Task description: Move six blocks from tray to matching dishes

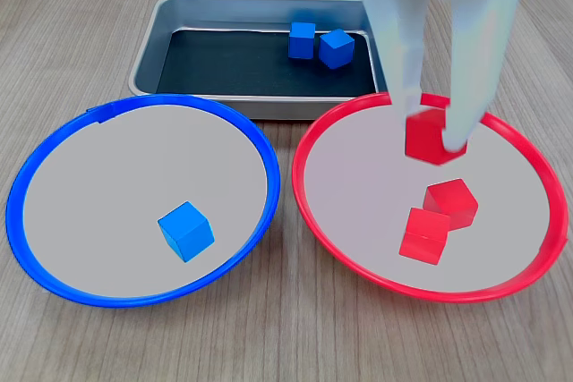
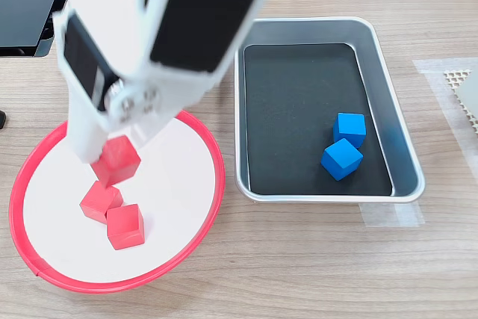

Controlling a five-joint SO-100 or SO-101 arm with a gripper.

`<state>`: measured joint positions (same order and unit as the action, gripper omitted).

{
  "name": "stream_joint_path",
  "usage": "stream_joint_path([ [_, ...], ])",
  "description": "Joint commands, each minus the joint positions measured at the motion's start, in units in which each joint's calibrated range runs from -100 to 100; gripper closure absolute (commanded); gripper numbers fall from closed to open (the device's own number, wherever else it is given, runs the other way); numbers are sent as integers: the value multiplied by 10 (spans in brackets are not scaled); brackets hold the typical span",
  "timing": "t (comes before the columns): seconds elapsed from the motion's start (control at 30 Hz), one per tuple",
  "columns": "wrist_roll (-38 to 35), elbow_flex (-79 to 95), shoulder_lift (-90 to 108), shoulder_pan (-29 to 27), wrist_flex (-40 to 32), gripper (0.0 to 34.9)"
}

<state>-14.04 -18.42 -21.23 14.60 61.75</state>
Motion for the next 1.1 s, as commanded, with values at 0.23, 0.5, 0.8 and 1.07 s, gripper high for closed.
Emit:
stream_joint_path([
  [0.23,-38,121,79,0,-59,189],
  [0.5,-124,381,313,-62,55,347],
  [0.8,-295,671,502,-128,90,314],
  [1.07,-324,706,526,-79,112,217],
])
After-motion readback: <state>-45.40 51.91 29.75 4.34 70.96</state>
